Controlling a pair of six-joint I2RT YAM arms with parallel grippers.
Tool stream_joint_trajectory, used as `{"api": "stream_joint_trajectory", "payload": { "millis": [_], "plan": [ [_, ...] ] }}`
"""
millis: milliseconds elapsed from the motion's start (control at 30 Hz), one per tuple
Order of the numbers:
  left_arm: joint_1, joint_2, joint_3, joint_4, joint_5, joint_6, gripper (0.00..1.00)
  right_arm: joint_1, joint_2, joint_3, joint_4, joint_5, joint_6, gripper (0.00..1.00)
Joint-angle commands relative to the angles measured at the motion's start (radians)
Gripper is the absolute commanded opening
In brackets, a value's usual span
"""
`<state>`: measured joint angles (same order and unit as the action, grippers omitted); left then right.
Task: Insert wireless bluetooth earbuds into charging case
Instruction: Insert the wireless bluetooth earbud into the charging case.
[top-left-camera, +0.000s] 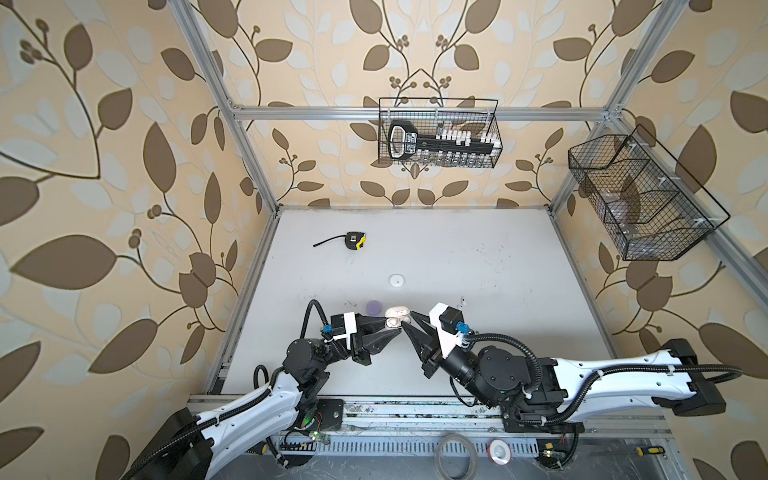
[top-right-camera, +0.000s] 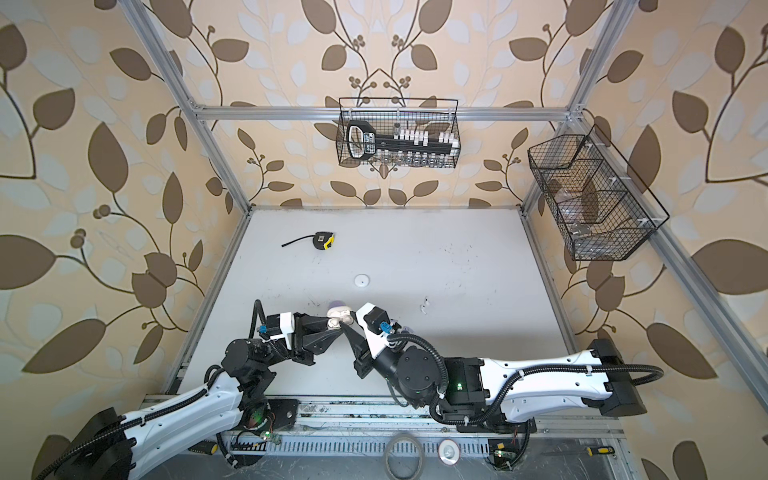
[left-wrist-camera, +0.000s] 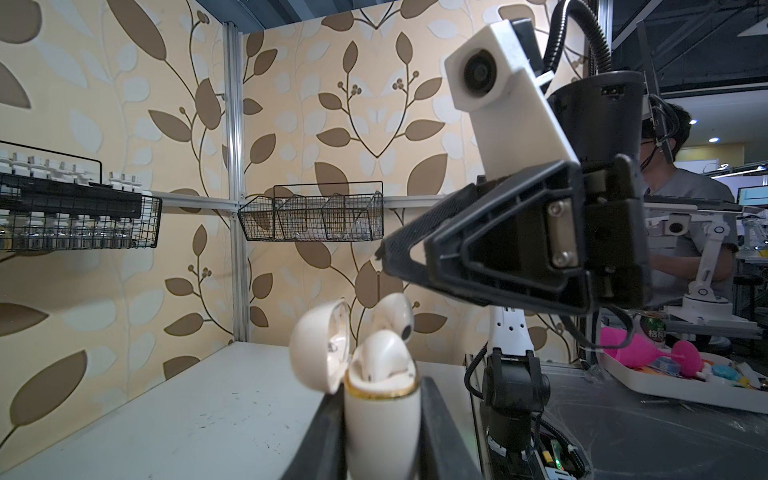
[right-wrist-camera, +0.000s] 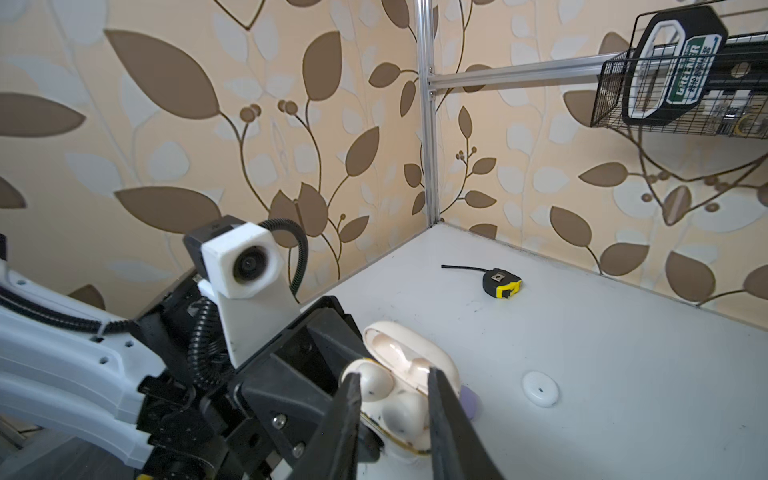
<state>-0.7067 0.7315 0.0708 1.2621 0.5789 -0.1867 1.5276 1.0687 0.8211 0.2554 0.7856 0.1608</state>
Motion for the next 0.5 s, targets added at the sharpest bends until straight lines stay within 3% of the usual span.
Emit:
{"api": "stream_joint_trajectory", "payload": {
  "millis": [0,233,467],
  "plan": [
    [-0.004,-0.001,0.024,0.087,0.033,0.006,0.0,-0.029,0.01,0.036,-0.068,0.006,0.027,0.27],
    [-0.004,0.002,0.027,0.088,0.041,0.004,0.0,-0.058,0.017,0.036,-0.091,-0.003,0.06,0.15],
    [-0.004,0.0,0.026,0.089,0.038,0.004,0.0,-0.042,0.033,0.042,-0.095,0.012,0.077,0.14]
  ]
}}
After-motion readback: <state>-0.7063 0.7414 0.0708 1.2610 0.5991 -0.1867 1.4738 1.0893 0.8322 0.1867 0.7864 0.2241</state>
